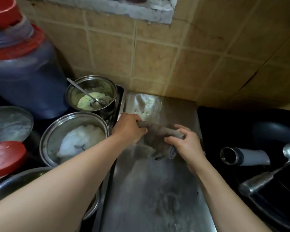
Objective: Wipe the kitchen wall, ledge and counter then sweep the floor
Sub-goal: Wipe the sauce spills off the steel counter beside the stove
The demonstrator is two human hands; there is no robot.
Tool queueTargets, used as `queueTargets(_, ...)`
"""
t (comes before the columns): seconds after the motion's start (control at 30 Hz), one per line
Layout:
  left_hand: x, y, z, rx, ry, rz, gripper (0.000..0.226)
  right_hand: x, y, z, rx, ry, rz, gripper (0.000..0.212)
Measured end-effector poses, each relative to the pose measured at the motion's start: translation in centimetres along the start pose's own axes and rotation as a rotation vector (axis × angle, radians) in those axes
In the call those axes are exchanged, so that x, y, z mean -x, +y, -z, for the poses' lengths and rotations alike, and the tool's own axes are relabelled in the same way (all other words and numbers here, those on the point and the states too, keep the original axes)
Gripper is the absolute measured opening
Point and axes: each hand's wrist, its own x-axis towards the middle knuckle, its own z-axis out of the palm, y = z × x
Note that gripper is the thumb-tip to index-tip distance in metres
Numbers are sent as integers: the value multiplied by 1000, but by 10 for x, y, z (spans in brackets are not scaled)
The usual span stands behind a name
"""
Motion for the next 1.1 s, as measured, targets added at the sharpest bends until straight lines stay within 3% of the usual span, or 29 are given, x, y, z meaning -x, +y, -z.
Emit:
queueTargets(0.17, -29, 8, -17, 6, 3, 29, 23, -23, 3, -15, -16, 170, -57, 11)
queueTargets(0.27, -48, 11, -16, -61, -42, 11, 50, -42, -11, -11, 128, 324, 65, 13)
queueTargets(0.37, -62, 9, -15, -141, -13, -33, 55, -56, -22, -11, 318, 444, 249, 16)
queueTargets(0.43, -67, 3, -18, -175, 7, -35, 55, -65, -13, -19, 473, 393, 355, 20)
queueTargets(0.47, -67, 0, -20, -190, 7, -36, 55, -67, -7, -25, 592, 283, 351, 25)
queueTargets(0.57, -66, -9, -28, -232, 8, -53, 56, -64, 14, -41, 855, -68, 153, 55)
queueTargets(0.63, -63, -12, -30, -244, 37, -66, 57, -60, 13, -45, 776, 24, 127, 57)
queueTargets(0.7, -62, -13, -29, -264, 79, -100, 59, -65, 8, -48, 713, 179, 263, 52)
queueTargets(0.73, -61, -13, -27, -278, 103, -123, 61, -72, 7, -50, 719, 154, 316, 53)
queueTargets(0.83, -61, -14, -22, -338, 178, -191, 61, -87, 16, -59, 895, -144, 348, 59)
queueTargets(0.9, -63, -16, -20, -369, 204, -223, 61, -95, 30, -60, 954, -171, 311, 62)
queueTargets(1.1, -76, -15, -18, -420, 157, -250, 61, -141, 51, -35, 852, 139, 105, 63)
